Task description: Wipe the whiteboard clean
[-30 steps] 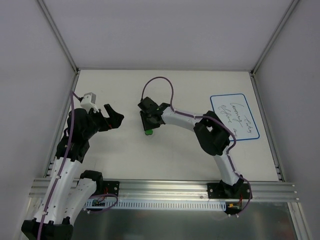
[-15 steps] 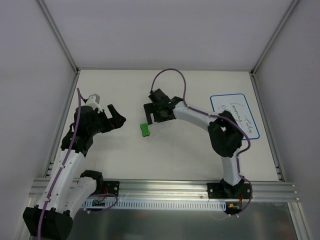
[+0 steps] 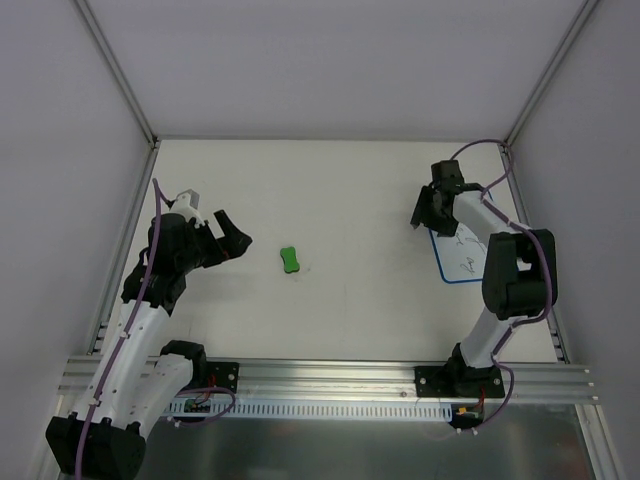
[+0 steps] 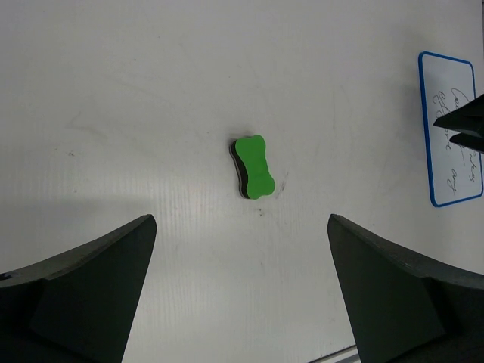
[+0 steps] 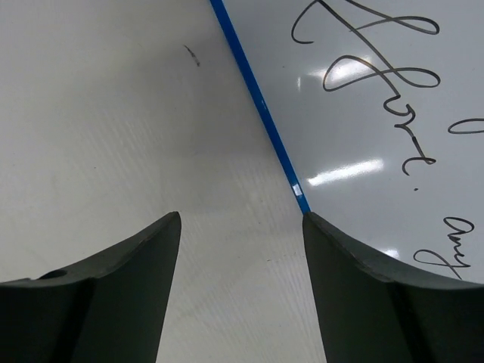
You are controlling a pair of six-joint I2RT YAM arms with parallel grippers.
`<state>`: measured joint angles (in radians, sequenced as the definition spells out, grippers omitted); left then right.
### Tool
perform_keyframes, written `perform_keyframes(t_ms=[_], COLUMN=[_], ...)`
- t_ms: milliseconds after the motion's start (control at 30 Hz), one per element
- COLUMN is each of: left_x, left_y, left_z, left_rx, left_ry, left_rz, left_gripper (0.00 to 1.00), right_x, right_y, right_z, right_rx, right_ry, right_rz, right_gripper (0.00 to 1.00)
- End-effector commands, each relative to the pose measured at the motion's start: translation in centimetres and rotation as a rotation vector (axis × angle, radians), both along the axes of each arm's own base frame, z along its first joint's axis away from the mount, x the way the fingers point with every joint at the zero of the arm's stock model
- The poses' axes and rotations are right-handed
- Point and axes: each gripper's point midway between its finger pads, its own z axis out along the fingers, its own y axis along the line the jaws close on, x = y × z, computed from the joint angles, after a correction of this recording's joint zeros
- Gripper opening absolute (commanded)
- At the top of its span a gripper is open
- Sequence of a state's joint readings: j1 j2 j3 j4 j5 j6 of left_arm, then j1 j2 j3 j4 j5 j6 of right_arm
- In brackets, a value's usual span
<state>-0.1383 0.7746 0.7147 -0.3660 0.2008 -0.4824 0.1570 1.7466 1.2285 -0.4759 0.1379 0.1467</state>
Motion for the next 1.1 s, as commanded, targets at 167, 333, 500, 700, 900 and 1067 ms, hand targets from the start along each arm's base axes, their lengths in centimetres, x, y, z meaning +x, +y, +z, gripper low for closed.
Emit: perform_keyframes(t_ms=[167,333,500,700,900,1067], left_x=[-0.9,-1.3,-1.4,-1.2,-0.9,-0.9], left_y=[-0.5,-0.5,-0.5,-0.5,-0.5,-0.6], left_z=[-0.2,-0.3,-0.3,-0.4,-0.5,-0.4], left_rx=[-0.035,-0.037,-0.039,-0.038,-0.030,-0.031], left_ry=[0.005,0.002,0.006,0.014,0.023,0.022], left_rz=[-0.006,-0.008,-0.009,-0.007,-0.007,-0.014], left_gripper=[0.99,0.99,0.99,0.99,0.99,0.99], right_x=[0.1,0.0,-0.3,-1.5,-3.5,-6.4], right_y=[-1.5,-1.7,-0.9,2.4,9.8,18.0], right_z=[-2.8,-4.4,-5.3,-4.8,-4.5,-5.5], right_rx=[0.042,0.078,0.117,0.111,0.154,0.196], right_ry=[0.079,0.124,0.155,0.181,0.206,0.258], right_rz=[-0.062,-0.085,-0.074,0.043,0.220,0.401], right_gripper=[0.61,0.56,0.45,0.25,0.23,0.22])
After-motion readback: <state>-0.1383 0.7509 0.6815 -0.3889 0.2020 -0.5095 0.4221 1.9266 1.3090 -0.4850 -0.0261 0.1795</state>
